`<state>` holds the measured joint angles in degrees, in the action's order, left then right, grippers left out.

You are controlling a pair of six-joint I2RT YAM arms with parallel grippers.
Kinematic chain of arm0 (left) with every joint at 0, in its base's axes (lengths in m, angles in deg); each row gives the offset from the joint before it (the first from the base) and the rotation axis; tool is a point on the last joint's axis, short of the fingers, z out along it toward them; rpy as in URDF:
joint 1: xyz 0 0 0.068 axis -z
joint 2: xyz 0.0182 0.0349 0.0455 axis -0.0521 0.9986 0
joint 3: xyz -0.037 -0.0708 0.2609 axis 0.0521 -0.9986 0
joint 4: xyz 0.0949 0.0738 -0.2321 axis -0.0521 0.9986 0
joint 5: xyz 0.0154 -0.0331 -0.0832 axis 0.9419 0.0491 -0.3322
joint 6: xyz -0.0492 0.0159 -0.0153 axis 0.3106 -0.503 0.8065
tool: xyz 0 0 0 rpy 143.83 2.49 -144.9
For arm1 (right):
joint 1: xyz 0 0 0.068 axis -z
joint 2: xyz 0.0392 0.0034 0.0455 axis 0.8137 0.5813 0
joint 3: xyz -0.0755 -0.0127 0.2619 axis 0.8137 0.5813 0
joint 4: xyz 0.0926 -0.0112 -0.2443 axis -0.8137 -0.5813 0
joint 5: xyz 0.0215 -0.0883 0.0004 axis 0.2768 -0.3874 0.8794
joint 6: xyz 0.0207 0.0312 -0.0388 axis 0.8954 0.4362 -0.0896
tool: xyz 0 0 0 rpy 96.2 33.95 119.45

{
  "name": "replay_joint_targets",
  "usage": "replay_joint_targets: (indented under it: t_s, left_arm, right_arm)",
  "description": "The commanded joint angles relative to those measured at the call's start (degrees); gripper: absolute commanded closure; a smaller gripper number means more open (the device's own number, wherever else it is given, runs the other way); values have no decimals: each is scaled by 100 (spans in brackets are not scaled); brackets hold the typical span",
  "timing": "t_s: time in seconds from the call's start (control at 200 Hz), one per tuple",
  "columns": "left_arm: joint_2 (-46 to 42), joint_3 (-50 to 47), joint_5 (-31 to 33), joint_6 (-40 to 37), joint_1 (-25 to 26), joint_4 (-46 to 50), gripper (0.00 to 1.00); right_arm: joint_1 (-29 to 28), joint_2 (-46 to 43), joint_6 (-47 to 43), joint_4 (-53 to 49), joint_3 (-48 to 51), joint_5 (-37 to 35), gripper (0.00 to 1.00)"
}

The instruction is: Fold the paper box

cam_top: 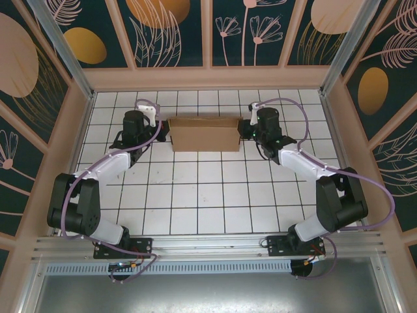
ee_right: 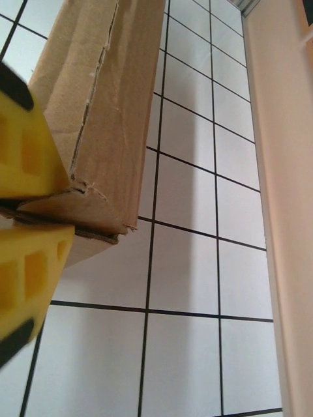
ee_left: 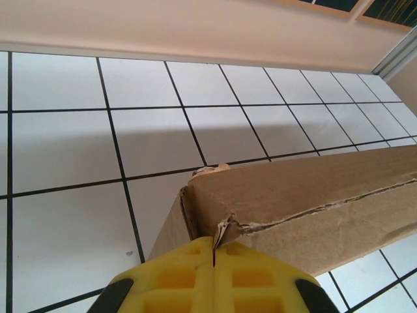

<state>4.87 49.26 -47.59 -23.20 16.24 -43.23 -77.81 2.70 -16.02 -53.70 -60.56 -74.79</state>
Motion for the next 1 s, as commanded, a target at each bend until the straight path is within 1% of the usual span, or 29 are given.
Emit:
replay_joint_targets:
  t_s: [0.0,0.045,0.095,0.27,0.335,0.435,0.52,0.606,0.686,0.741,0.831,0.881,0.951,0.996]
  left_arm:
    - [228,-160,456,-244,21,1178,100]
    - [231,-129,496,-308,65,1221,100]
    - [247,-83,543,-363,109,1267,100]
    - [268,-58,642,-382,176,1307,100]
    - [251,-64,658,-395,187,1314,100]
    - [210,-71,674,-431,195,1323,100]
    - [196,-63,682,-439,204,1334,100]
    - [186,-45,678,-441,211,1326,100]
    - [157,-42,658,-430,213,1310,100]
    - [153,-35,656,-427,214,1307,100]
    - [151,-52,634,-421,222,1292,100]
    - [134,-73,618,-406,227,1273,100]
    - [83,-89,567,-324,222,1275,100]
    - [40,-45,504,-280,225,1353,90]
  right_arm:
    - [-21,-299,-95,-503,-42,80,69]
    - [-5,-387,-127,-543,-67,150,62]
    - [21,-488,-186,-574,-65,292,60]
    - [131,-985,-272,-294,277,633,47]
    - [259,-1110,-62,-138,388,868,43]
    - [567,-1139,510,193,479,1392,41]
    - [719,-879,928,162,233,1485,41]
    - [714,-478,1137,-117,-172,1409,41]
    - [677,-110,1121,-398,-483,1228,42]
    - [664,88,1065,-543,-619,1228,43]
    - [630,325,1035,-612,-660,1248,46]
    - [585,424,965,-709,-661,1132,47]
    - [537,497,896,-805,-578,944,51]
    - [519,511,899,-786,-471,855,54]
